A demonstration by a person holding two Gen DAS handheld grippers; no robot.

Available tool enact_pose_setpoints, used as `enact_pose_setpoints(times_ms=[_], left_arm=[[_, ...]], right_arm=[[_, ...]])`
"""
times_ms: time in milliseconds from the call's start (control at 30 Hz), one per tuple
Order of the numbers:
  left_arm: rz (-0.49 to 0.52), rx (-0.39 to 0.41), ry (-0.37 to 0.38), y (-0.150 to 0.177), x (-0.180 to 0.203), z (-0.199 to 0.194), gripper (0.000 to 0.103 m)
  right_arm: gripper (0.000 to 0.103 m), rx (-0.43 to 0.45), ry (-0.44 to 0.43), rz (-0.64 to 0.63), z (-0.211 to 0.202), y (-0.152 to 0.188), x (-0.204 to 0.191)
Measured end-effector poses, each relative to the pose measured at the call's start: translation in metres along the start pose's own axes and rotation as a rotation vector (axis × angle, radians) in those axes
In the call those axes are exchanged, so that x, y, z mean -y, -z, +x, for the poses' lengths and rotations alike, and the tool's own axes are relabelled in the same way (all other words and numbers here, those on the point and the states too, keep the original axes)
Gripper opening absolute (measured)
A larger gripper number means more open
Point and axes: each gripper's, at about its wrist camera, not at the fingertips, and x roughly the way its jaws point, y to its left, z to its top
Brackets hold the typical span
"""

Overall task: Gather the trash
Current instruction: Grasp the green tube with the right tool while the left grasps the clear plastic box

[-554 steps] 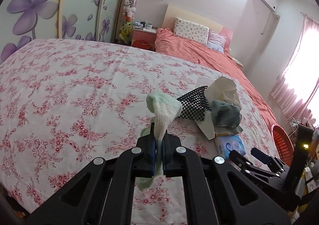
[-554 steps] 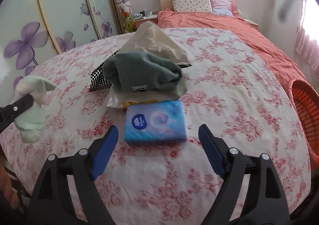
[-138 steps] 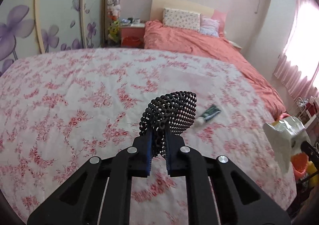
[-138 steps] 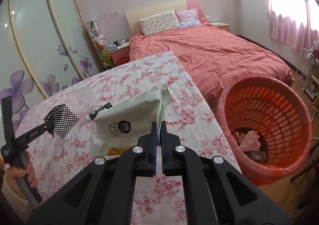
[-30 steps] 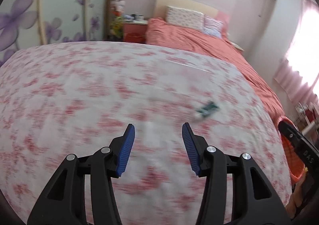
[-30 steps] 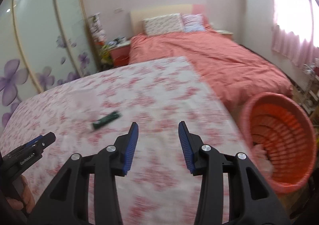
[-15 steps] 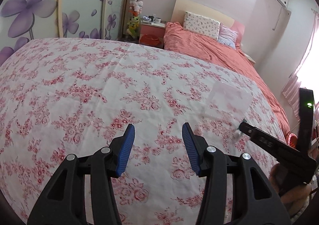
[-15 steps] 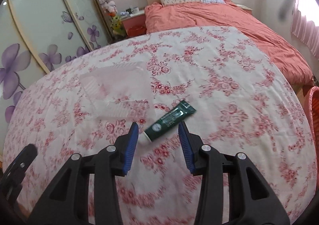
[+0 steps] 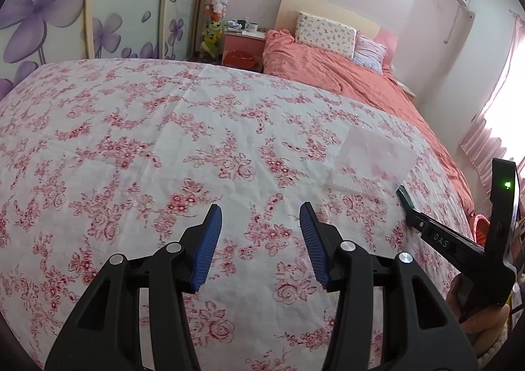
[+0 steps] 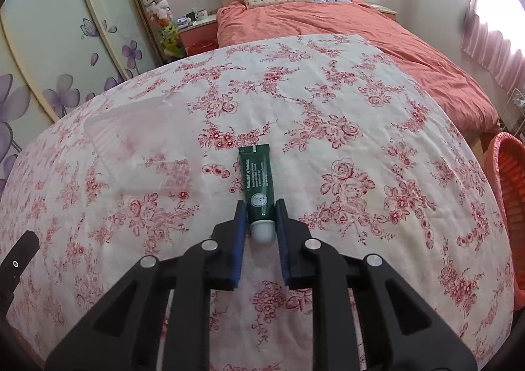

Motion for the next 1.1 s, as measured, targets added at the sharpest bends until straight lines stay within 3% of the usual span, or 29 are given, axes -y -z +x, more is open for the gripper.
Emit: enact_pose_setpoints(times_ms=[200, 267, 500, 700, 900, 967, 1100], left_arm=[[0.012, -0.022, 0.027, -0.004, 0.011, 0.01, 0.05], [0.025, -0.026, 0.039, -0.006, 0.018, 0.015, 0.054], [0.062, -0.023, 0.07, -0.02, 0.048, 0.039, 0.054], [0.096, -0.009, 0.052, -0.028, 0.071, 0.062, 0.054], [0.131, -0.016, 0.006, -0.033, 0.082, 0.081, 0.034], [0.132, -0.029, 0.004, -0.035, 0.082, 0.088, 0.014], [0.125, -0.023, 0.021, -0.035, 0.081, 0.087, 0.004]], right_arm=[[0.018, 0.007, -0.005, -0.027, 0.003, -0.004, -0.003], [0.018, 0.008, -0.006, -0.012, 0.0, -0.003, 0.003], [0.018, 0.034, -0.029, 0.051, -0.021, 0.003, 0.039], [0.018, 0.041, -0.053, 0.074, -0.031, 0.004, 0.057], [0.018, 0.027, -0.064, 0.088, -0.031, 0.008, 0.073], [0.018, 0.023, -0.065, 0.094, -0.031, 0.009, 0.076], [0.018, 0.025, -0.065, 0.101, -0.035, 0.012, 0.083]])
